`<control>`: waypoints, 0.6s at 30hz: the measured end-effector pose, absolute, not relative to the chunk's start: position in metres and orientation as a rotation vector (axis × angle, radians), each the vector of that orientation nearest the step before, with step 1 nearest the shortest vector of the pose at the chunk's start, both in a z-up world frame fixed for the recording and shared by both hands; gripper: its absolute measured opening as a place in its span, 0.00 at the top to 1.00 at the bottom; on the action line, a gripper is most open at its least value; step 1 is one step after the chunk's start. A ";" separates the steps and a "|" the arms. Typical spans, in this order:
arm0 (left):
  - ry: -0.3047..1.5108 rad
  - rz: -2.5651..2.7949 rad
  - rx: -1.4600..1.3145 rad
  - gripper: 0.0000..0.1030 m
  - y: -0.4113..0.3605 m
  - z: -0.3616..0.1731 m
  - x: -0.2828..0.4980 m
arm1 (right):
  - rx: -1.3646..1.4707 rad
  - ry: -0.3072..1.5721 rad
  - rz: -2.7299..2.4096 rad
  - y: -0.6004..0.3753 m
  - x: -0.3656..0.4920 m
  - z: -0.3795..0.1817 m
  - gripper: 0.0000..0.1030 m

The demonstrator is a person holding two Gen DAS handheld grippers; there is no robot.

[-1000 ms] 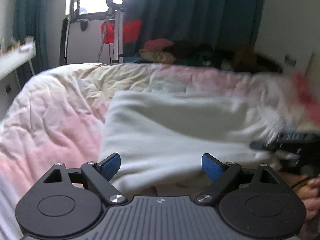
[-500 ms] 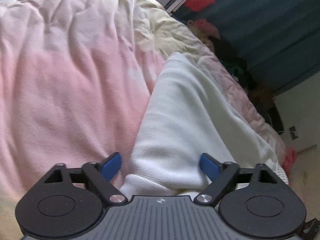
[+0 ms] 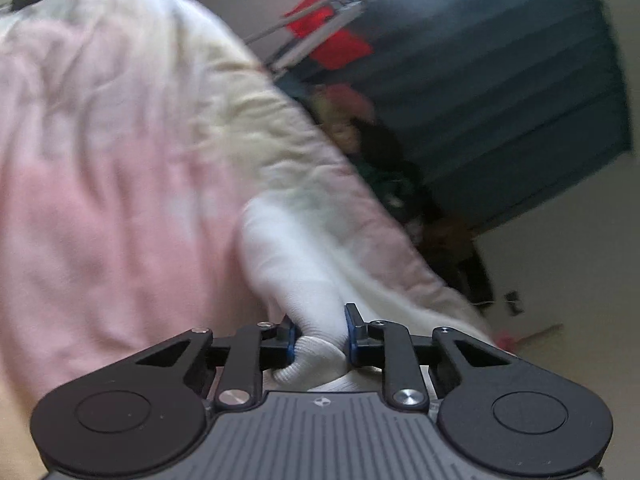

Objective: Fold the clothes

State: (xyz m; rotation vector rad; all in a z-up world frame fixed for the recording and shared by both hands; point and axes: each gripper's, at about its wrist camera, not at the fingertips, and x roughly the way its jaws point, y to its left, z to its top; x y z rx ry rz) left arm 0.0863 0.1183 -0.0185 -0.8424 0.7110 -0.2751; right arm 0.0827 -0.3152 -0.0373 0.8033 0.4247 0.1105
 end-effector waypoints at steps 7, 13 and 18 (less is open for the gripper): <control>0.720 -0.379 -0.870 0.79 0.002 0.036 0.174 | 0.846 0.353 -0.022 -0.404 0.108 0.009 0.70; 0.709 -0.479 -0.845 0.79 -0.145 0.067 0.274 | 0.806 0.286 -0.180 -0.512 0.158 0.060 0.70; 0.652 -0.562 -0.791 0.78 -0.253 0.066 0.328 | 0.696 0.179 -0.310 -0.580 0.193 0.074 0.70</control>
